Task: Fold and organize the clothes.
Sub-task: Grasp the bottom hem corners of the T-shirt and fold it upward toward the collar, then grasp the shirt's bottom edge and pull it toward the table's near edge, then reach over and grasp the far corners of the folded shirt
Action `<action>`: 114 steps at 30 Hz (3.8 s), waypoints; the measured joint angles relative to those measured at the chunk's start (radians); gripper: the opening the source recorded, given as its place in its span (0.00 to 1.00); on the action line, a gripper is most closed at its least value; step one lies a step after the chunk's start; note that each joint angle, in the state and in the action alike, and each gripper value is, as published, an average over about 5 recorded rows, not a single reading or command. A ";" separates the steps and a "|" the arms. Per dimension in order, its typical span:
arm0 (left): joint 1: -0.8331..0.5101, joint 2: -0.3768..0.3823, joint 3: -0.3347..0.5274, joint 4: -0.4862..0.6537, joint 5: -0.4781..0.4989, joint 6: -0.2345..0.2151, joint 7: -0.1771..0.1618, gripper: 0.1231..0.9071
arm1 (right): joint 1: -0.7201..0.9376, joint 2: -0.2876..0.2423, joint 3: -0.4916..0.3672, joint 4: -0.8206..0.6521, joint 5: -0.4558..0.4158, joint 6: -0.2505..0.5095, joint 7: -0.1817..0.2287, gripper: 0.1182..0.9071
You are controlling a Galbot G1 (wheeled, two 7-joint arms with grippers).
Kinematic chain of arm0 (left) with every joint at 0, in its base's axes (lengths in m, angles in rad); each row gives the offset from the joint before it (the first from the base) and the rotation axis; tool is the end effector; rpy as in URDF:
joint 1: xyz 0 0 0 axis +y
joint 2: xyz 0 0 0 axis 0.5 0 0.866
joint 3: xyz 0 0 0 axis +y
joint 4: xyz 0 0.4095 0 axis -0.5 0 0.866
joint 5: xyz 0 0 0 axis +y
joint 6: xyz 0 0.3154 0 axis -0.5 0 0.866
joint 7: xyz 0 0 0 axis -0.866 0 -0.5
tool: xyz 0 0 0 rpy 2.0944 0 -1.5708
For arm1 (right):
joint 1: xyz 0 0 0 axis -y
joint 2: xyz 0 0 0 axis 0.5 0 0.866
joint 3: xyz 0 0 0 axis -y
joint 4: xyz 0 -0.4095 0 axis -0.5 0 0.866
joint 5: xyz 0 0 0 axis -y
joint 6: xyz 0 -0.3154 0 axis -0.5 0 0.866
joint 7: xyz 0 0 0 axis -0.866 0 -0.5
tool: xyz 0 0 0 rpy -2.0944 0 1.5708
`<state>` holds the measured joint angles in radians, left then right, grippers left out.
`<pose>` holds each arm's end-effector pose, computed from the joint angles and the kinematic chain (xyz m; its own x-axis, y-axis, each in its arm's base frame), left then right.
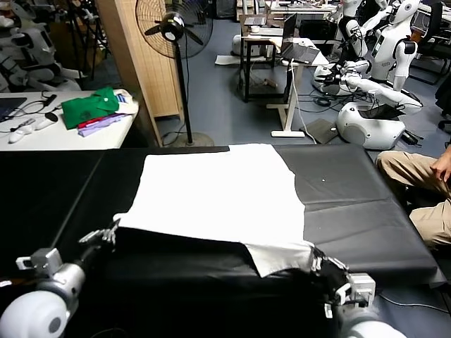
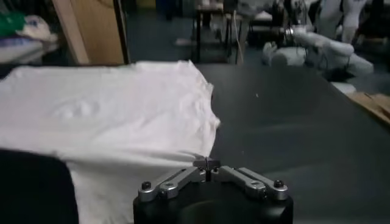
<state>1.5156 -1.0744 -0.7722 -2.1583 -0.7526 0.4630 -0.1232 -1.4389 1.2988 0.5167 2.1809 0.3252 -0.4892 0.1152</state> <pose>0.1478 0.1686 -0.2715 -0.9487 0.0458 0.3129 -0.0029 0.9881 -0.1535 0.1546 -0.0598 -0.3028 -0.9532 -0.0748 0.2930 -0.0669 0.9971 0.0371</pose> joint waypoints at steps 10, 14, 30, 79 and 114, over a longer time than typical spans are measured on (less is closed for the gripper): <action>-0.180 -0.061 0.107 0.154 0.132 -0.031 0.004 0.01 | 0.316 -0.092 -0.111 -0.344 -0.041 0.134 -0.066 0.00; -0.243 -0.052 0.152 0.222 0.221 -0.048 0.009 0.01 | 0.399 -0.099 -0.158 -0.440 -0.098 0.164 -0.085 0.00; -0.382 -0.031 0.247 0.397 0.308 -0.049 0.035 0.23 | 0.423 -0.144 -0.172 -0.462 -0.120 0.196 -0.177 0.72; 0.050 0.124 0.122 0.076 0.205 0.026 0.026 0.01 | -0.084 -0.181 -0.002 0.052 0.038 -0.247 0.039 0.00; -0.003 0.166 0.027 -0.030 0.023 0.158 0.014 0.86 | 0.250 -0.238 -0.045 -0.104 0.134 -0.179 -0.012 0.86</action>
<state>1.5125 -0.9081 -0.7454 -2.1880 -0.7299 0.6214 -0.1094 -1.1885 1.0608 0.4717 2.0774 0.4587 -0.6677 0.1036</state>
